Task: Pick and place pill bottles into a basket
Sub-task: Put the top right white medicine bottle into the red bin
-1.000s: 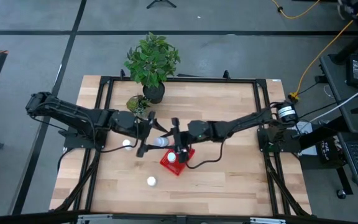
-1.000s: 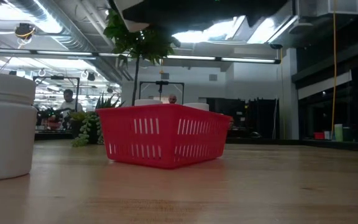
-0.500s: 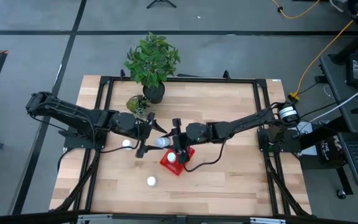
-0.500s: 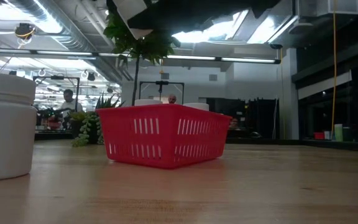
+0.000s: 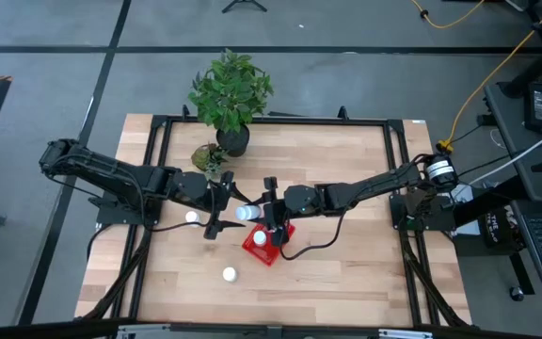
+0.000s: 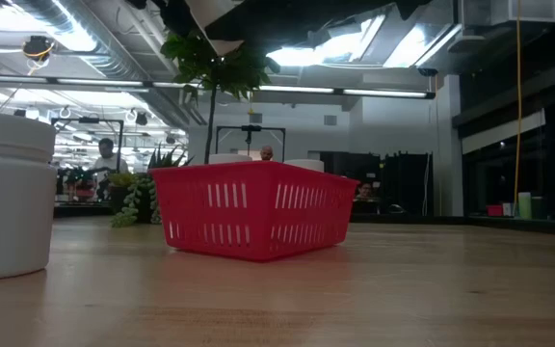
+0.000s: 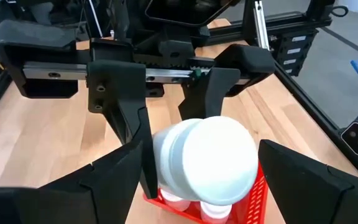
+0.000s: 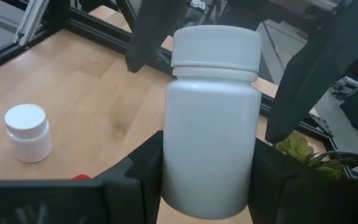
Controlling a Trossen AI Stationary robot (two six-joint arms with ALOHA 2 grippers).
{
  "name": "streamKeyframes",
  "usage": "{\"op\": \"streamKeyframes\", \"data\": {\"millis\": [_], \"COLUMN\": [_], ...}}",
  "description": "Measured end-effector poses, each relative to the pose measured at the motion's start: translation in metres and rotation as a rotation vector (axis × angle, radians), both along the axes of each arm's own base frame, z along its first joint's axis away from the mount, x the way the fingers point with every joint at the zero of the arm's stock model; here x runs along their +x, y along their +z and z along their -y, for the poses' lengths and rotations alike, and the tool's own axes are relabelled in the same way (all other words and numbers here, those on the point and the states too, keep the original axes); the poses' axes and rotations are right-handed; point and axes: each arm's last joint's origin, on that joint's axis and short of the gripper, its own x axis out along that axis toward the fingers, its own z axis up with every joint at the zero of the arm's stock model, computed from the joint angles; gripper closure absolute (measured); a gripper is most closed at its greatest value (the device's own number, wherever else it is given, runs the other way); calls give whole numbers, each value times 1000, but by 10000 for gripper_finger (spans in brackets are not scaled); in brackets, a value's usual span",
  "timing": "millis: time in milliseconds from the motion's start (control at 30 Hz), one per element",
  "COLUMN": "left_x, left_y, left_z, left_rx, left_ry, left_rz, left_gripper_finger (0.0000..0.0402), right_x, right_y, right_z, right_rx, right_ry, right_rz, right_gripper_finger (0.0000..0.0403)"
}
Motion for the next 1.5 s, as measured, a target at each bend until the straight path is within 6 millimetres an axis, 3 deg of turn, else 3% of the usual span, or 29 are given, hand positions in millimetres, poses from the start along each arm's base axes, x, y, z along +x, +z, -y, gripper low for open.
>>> {"op": "streamKeyframes", "data": {"millis": [367, 700, 933, 1500], "left_x": [0, 0, -1, -2], "left_y": [0, 0, 0, -1], "left_z": [0, 0, 4, 7], "left_rx": [1, 9, 34, 53], "left_ry": [0, 0, -11, -28], "left_rz": [0, 3, 4, -5], "left_gripper_finger": [113, 215, 216, 222], "right_x": [0, 0, 0, -1], "right_y": [0, 0, 0, -5], "right_z": [0, 0, 0, 1], "right_rx": [8, 36, 42, 61], "right_ry": [-4, -21, -19, -31], "right_rz": [-5, 3, 6, -49], "right_gripper_finger": [240, 221, 224, 118]}}
